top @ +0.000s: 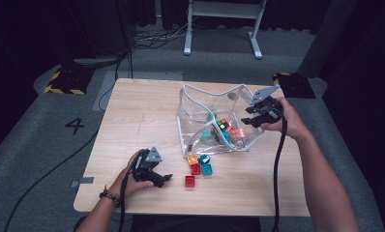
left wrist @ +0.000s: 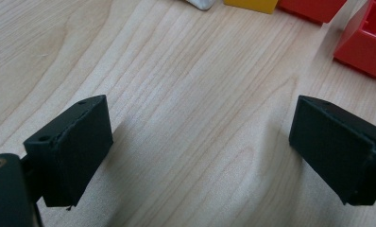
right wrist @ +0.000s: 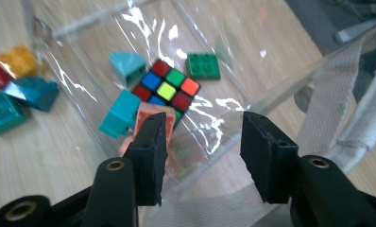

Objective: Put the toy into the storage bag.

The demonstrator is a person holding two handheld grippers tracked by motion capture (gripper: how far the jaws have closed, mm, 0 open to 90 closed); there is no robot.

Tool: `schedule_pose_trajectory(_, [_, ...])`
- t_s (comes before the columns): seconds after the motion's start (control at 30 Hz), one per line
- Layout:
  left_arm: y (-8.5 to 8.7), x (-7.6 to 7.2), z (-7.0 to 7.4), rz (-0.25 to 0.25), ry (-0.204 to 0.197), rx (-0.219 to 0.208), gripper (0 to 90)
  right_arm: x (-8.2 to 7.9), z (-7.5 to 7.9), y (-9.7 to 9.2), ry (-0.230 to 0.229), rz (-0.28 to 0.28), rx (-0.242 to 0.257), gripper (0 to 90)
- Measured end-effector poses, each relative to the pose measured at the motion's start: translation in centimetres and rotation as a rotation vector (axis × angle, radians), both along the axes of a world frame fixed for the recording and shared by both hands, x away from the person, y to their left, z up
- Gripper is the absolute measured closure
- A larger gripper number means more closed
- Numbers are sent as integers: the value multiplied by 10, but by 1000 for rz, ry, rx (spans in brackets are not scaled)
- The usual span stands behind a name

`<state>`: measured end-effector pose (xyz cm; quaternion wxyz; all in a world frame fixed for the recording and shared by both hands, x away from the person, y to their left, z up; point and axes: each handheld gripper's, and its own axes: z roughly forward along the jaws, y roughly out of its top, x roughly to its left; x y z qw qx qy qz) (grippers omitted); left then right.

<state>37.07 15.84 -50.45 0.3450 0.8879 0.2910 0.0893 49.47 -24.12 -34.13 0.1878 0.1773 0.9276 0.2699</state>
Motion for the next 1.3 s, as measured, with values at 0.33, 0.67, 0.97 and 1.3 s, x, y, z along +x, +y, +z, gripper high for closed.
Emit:
schedule_pose_trajectory(0.33, [0, 0, 0, -1, -3, 2, 70, -38, 5, -21, -61, -15, 243, 432])
schedule_pose_trajectory(0.67, [0, 0, 0, 0, -3, 2, 70, -84, -4, -54, -140, -75, 404, 323])
schedule_pose_trajectory(0.97, [0, 0, 0, -1, -4, 2, 70, -126, -35, -66, -126, -71, 490, 343])
schedule_pose_trajectory(1.3, [0, 0, 0, -1, -4, 3, 70, -146, -77, -46, -20, 9, 471, 346])
